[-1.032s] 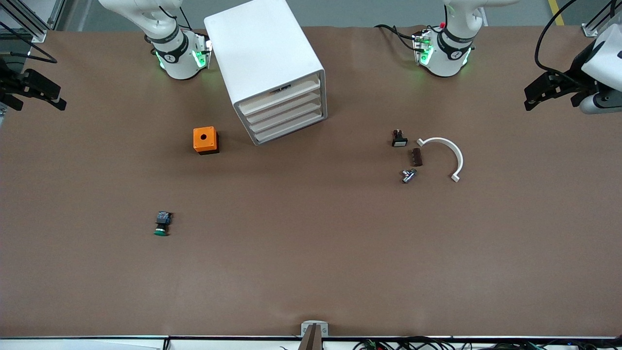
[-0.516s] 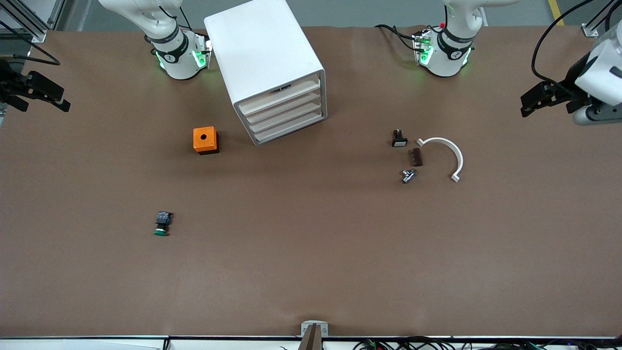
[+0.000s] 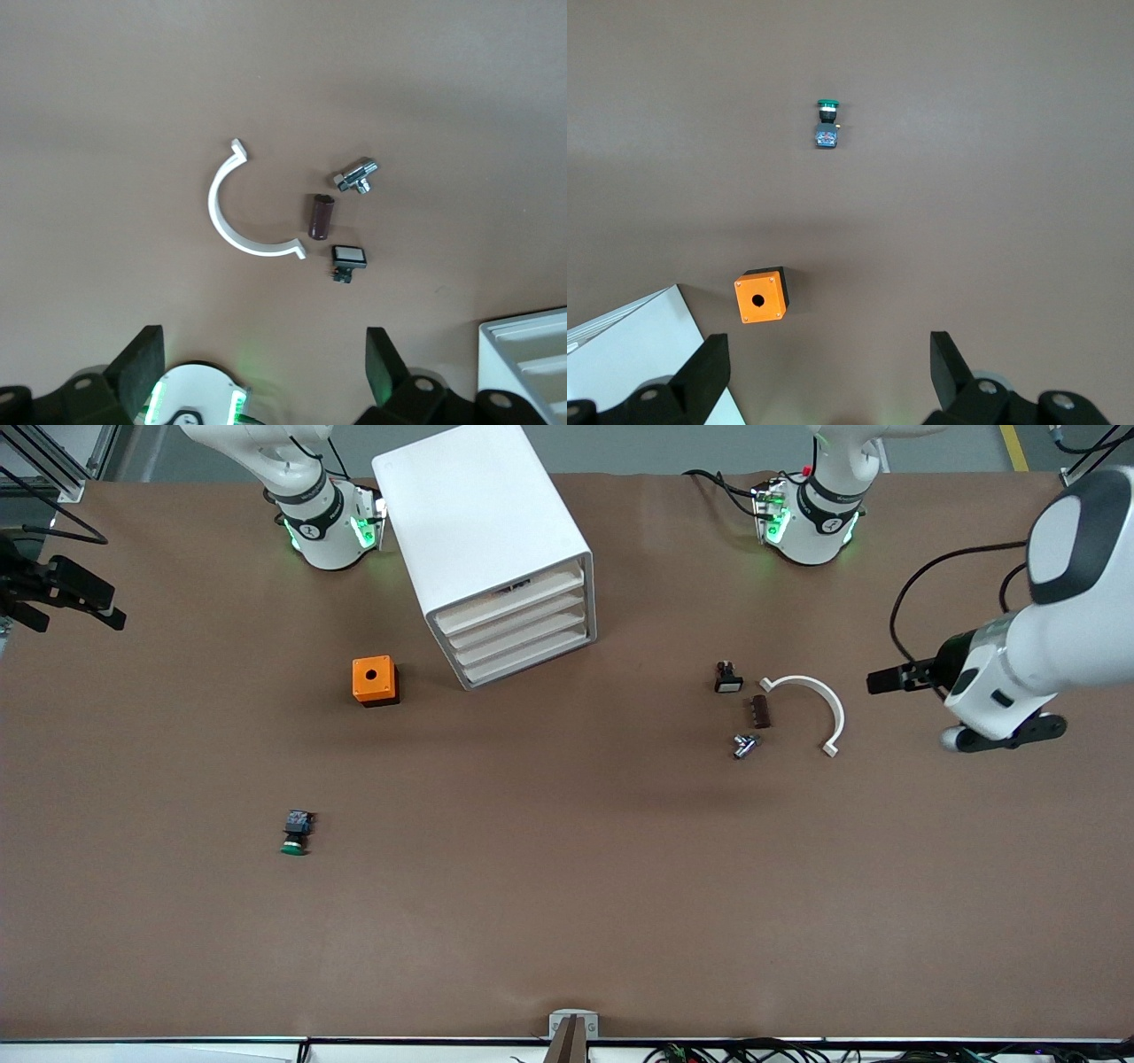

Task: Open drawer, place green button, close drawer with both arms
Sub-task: 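Reach the left gripper to the drawer front and grip it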

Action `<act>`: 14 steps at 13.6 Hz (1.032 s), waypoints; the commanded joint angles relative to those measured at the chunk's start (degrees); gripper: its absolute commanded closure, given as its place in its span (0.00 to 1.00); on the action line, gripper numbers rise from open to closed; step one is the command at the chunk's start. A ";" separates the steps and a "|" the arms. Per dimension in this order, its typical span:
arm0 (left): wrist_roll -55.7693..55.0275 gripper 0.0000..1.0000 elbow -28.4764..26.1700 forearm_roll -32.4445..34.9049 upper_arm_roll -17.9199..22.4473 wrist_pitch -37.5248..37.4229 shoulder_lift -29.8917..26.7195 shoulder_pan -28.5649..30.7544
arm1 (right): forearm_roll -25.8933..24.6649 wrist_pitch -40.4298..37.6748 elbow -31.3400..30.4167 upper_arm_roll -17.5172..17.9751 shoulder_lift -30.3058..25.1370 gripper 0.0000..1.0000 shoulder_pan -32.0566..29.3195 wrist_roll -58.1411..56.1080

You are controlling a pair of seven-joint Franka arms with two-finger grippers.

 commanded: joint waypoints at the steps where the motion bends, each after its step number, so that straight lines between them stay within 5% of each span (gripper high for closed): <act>1: -7.03 0.00 1.74 -0.47 0.00 0.46 4.95 -2.17 | 0.81 0.73 -1.51 0.25 -1.73 0.00 -0.85 -0.97; 14: -73.74 0.00 9.57 -8.89 -0.09 1.87 29.57 -23.43 | -1.83 1.17 -1.34 0.43 -1.73 0.00 -0.85 -0.44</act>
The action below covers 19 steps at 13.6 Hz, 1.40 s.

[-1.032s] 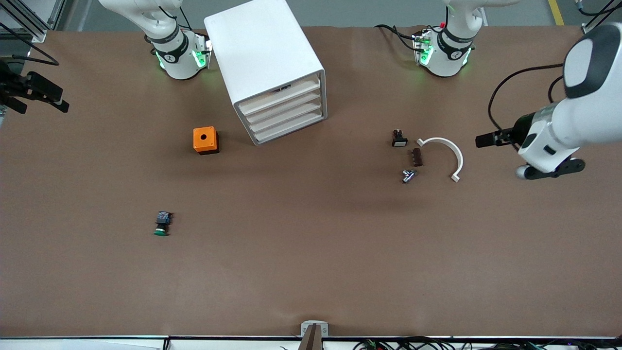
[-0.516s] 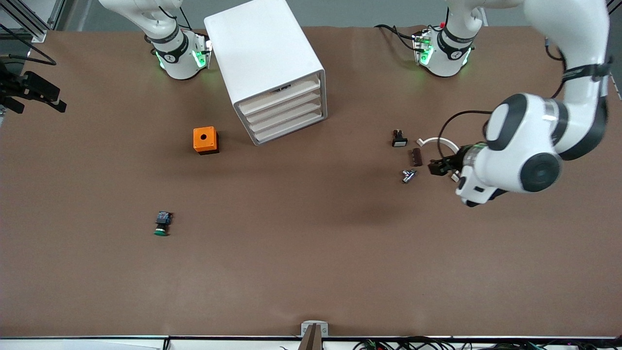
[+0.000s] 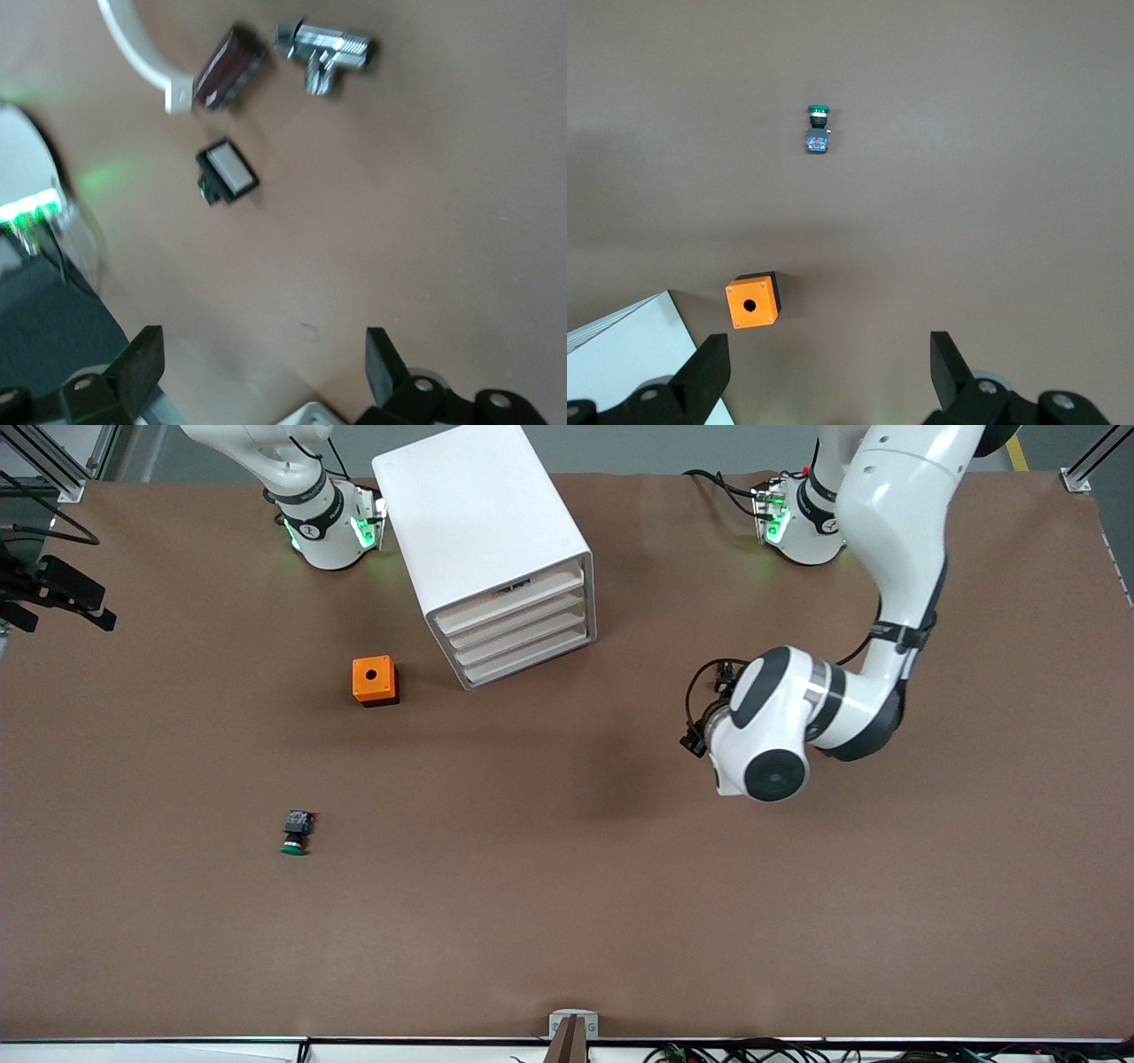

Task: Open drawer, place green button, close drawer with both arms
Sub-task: 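Reach the left gripper to the drawer front and grip it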

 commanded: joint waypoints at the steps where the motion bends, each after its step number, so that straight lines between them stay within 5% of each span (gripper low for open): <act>1: -8.66 0.00 2.56 -4.26 0.44 -0.92 4.61 -3.84 | -0.89 0.38 -1.42 0.54 -1.54 0.00 -0.74 -0.49; 10: -36.77 0.20 2.56 -34.23 0.52 5.74 13.41 -10.00 | -0.89 -0.23 -1.51 0.54 -1.54 0.00 -0.74 -0.40; 19: -48.31 0.41 2.56 -45.24 0.52 7.52 15.17 -14.92 | -0.80 -0.85 -1.51 0.46 -1.36 0.00 -0.83 -0.31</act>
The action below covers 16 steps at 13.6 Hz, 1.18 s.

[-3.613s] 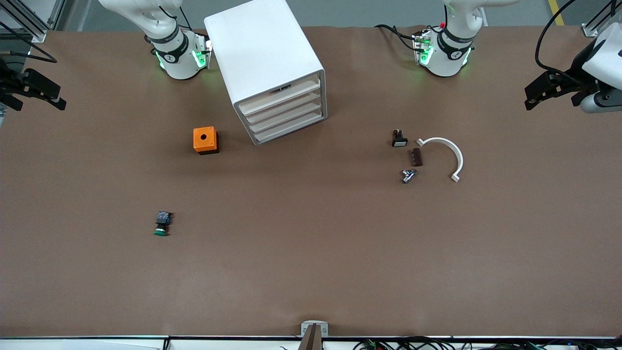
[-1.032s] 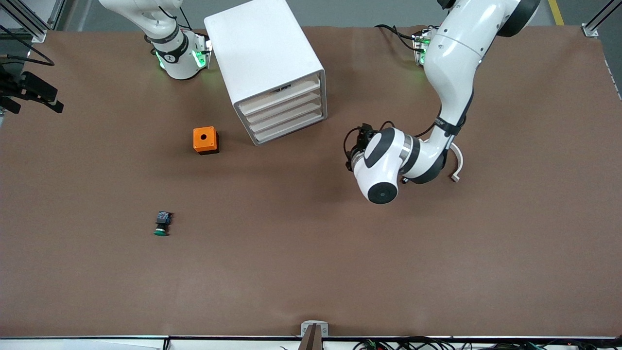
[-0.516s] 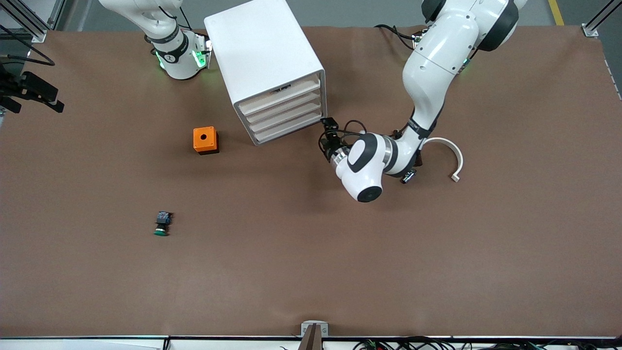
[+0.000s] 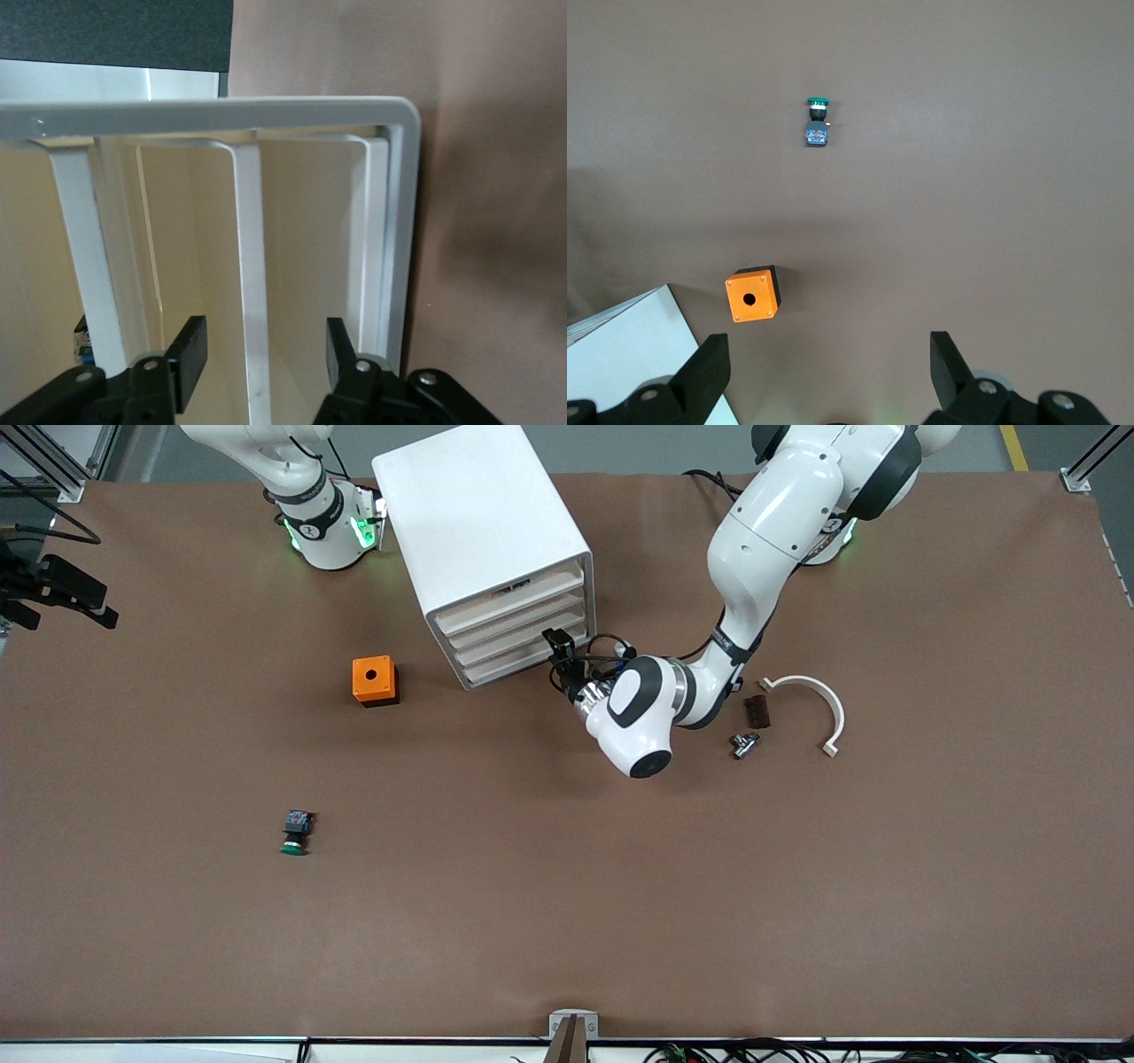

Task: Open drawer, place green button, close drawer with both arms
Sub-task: 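Pull the drawer open with the left gripper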

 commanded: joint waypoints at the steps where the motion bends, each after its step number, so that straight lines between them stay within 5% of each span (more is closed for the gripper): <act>1: -1.29 0.42 1.23 -1.63 0.47 -0.02 1.67 -1.83 | -0.76 0.03 -1.40 0.47 -1.36 0.00 -0.82 -0.31; 3: -1.12 0.51 1.31 -3.55 0.47 0.07 2.20 -3.23 | -0.84 -0.32 -1.40 0.47 -1.36 0.00 -0.82 -0.31; 7: -0.77 0.96 2.72 -3.04 0.90 -0.02 2.03 -2.98 | -0.76 -0.32 -1.14 0.47 -1.27 0.00 -0.82 -0.31; 12: 3.09 0.99 5.09 -1.98 7.31 -0.02 2.02 -1.92 | -0.93 -0.49 2.10 0.47 -0.31 0.00 -1.43 -1.01; 16: 7.65 0.94 7.64 -1.98 8.99 0.07 2.29 1.94 | -1.72 -0.32 4.30 0.47 7.77 0.00 -2.57 -1.36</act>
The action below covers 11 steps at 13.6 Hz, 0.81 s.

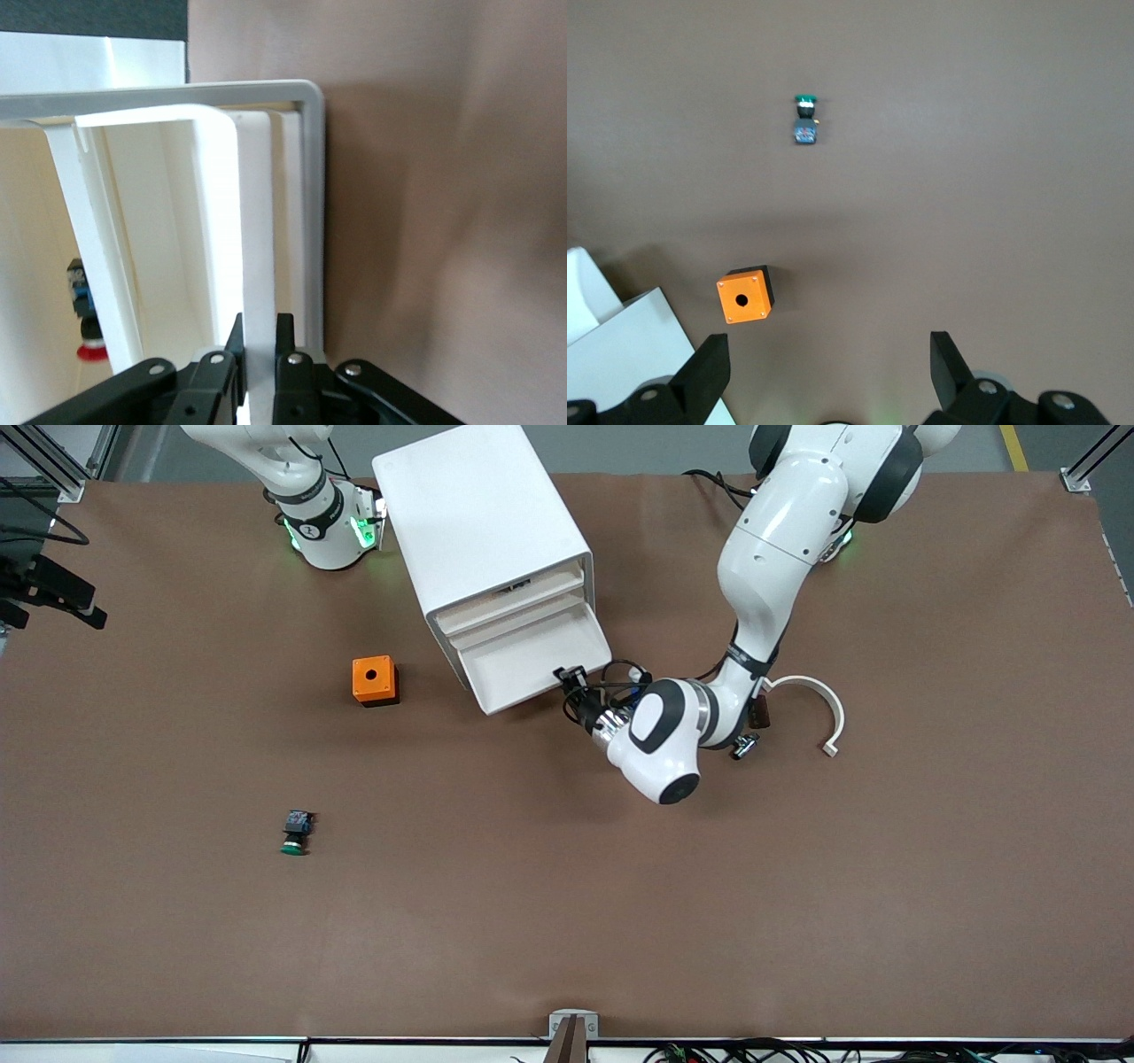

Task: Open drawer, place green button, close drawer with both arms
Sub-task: 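Pull the drawer open with the left gripper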

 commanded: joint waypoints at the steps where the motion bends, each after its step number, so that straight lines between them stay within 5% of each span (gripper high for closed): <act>1: 5.28 0.90 2.10 0.24 0.75 1.85 0.77 2.09 | -1.54 0.71 3.65 0.75 6.37 0.00 -1.66 -1.24; 2: 6.26 0.72 2.18 0.24 0.83 1.85 0.77 2.27 | -1.72 1.24 4.09 0.75 10.04 0.00 -1.83 -1.24; 4: 6.36 0.15 2.10 0.33 0.83 1.76 0.42 3.14 | -1.55 1.68 5.40 0.75 14.80 0.00 -2.79 -1.24; 6: 6.36 0.02 2.10 0.42 0.92 1.67 -0.02 4.29 | -0.76 4.56 5.59 0.75 16.58 0.00 -3.77 -1.24; 11: 10.02 0.01 4.03 0.50 8.37 1.32 -2.21 4.64 | 5.91 23.78 -3.62 0.93 21.14 0.00 -3.07 4.20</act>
